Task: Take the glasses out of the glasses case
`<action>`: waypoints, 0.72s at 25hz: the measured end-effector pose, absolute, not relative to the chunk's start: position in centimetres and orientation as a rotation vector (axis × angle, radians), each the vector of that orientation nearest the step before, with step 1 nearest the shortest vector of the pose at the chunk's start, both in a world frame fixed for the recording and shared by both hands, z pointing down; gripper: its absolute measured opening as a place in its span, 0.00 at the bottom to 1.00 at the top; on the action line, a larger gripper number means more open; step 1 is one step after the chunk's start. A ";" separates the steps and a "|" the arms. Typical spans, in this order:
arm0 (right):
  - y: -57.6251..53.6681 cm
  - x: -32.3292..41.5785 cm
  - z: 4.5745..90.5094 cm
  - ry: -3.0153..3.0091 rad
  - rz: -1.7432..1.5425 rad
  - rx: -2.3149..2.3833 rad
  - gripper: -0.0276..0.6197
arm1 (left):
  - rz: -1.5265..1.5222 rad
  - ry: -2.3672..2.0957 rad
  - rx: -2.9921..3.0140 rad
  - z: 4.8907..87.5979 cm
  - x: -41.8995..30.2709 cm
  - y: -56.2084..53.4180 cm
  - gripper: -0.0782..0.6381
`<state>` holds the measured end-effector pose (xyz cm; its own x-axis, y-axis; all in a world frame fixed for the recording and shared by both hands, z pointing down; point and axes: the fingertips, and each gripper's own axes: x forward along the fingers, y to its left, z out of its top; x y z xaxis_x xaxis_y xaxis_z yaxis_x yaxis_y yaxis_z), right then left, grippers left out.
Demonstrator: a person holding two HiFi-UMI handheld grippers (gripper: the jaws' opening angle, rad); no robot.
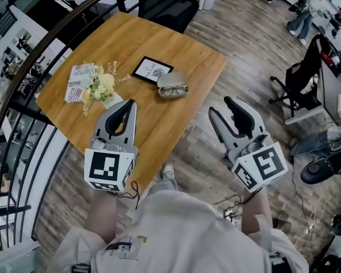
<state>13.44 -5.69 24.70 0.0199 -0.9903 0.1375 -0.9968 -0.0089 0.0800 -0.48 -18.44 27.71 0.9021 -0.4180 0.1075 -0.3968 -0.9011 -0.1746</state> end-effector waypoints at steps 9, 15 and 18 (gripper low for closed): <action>-12.9 16.7 26.9 -2.171 0.217 2.039 0.35 | -0.253 0.706 -2.971 30.2 0.4 -24.3 0.13; -16.8 18.3 27.8 -2.214 0.207 1.935 0.35 | -0.258 0.822 -2.959 30.6 0.6 -26.6 0.13; -18.5 19.3 28.7 -2.263 0.223 1.854 0.35 | -0.274 0.883 -2.939 30.9 1.6 -27.2 0.13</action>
